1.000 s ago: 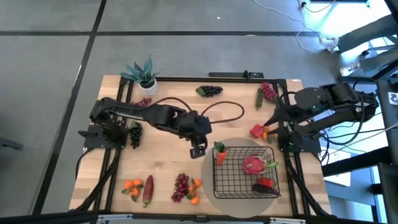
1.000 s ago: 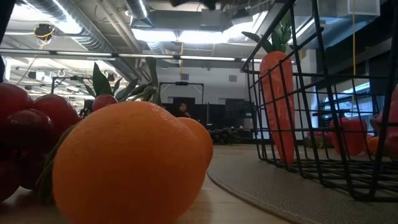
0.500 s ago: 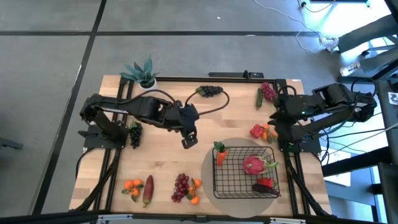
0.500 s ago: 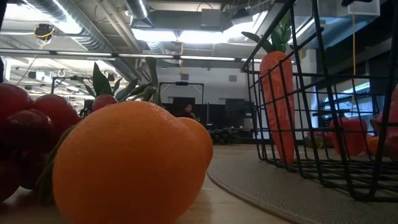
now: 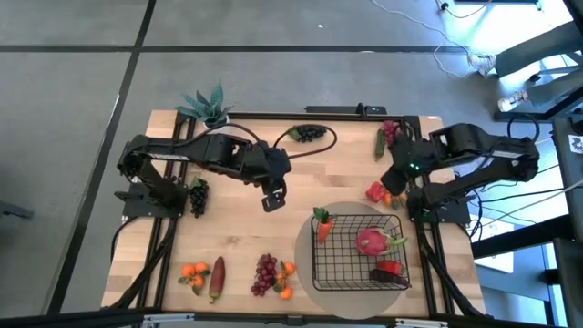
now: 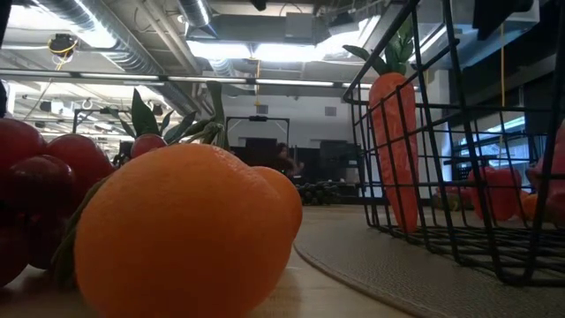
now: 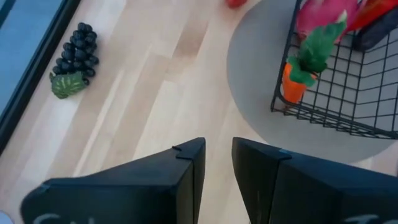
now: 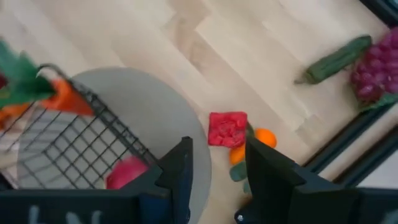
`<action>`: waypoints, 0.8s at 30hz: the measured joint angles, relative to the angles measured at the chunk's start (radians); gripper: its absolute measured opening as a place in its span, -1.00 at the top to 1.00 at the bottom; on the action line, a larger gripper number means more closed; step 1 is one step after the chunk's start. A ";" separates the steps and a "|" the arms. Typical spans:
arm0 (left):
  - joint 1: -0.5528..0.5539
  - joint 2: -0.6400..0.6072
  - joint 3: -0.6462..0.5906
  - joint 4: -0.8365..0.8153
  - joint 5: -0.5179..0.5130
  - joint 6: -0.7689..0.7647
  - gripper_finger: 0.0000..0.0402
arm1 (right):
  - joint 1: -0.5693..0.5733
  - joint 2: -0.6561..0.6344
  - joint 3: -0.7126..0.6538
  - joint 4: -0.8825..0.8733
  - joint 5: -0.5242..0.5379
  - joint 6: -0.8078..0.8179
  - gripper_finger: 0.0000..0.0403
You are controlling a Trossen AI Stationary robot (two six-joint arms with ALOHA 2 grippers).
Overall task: Build produce basket
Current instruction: Put the top right pepper into the wire basket
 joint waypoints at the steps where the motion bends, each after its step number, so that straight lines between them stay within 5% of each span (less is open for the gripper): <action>1: 0.000 0.000 0.000 0.000 0.000 0.009 0.66 | -0.019 0.003 0.000 -0.001 -0.003 0.004 0.36; 12: -0.019 -0.031 -0.001 -0.050 0.001 0.044 0.66 | -0.242 0.077 -0.008 0.002 -0.036 0.136 0.36; 24: -0.040 -0.102 0.002 -0.049 -0.003 0.111 0.66 | -0.529 0.120 -0.264 0.141 -0.135 0.092 0.36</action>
